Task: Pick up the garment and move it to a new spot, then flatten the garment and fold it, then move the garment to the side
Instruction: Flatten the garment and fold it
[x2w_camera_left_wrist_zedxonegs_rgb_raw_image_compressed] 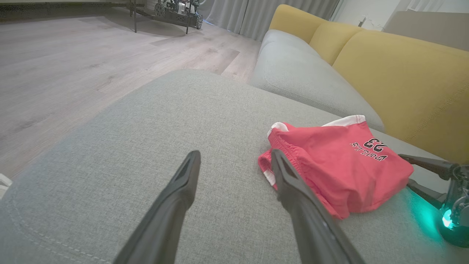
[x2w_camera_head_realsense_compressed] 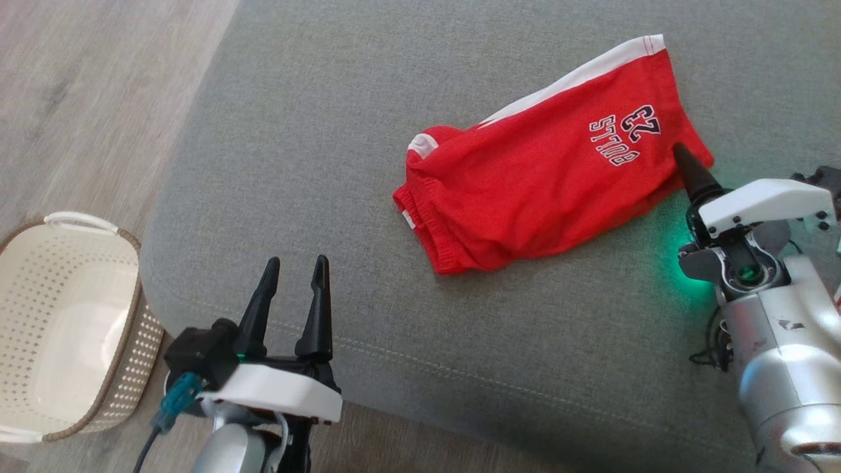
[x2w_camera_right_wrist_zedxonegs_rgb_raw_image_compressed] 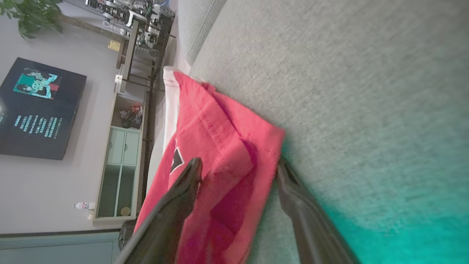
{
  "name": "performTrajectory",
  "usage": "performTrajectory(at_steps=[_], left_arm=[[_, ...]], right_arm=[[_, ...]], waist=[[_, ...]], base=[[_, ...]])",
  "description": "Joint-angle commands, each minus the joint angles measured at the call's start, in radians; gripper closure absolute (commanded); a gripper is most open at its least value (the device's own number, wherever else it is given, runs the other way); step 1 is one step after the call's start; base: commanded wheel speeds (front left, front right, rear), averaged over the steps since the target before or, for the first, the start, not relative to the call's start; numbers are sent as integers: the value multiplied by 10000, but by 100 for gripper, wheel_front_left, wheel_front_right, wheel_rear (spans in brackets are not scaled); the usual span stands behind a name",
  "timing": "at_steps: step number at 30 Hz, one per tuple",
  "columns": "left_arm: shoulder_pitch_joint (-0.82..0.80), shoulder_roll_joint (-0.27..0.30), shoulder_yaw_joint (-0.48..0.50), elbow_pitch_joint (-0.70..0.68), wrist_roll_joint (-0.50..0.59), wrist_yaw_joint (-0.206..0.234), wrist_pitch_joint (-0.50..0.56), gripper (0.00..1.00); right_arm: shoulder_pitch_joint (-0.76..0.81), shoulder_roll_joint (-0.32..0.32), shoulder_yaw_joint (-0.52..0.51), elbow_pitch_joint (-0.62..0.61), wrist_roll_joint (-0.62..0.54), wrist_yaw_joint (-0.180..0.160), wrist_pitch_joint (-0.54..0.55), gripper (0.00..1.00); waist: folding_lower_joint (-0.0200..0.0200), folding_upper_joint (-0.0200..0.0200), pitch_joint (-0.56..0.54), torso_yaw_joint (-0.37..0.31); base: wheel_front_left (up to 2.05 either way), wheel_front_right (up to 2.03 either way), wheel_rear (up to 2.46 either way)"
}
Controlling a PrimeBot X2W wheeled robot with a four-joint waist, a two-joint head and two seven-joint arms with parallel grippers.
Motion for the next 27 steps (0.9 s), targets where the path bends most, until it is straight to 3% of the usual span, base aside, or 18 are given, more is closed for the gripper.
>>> performTrajectory(at_steps=[1,18,20,21,27], left_arm=[[-290,108,320,-270,3,41,-61,0],[-467,108,169,-295,-213,78,-61,0],[-485,108,163,-270,-228,76,-61,0],[-490,108,168,-258,-235,78,-61,0],[-480,108,285,-206,-217,104,-61,0]], right_arm=[[56,574,498,269,247,8,329,0],[-811,574,1267,941,663,8,88,0],[-860,574,1340,931,649,8,-15,91],[-862,574,1358,907,651,8,-103,100],[-664,574,1398,661,643,8,-715,100]], waist=[[0,0,-7,25],[0,0,340,173],[0,0,349,190],[0,0,344,190],[0,0,157,-14]], base=[[0,0,0],[0,0,0],[0,0,0],[0,0,0],[0,0,0]])
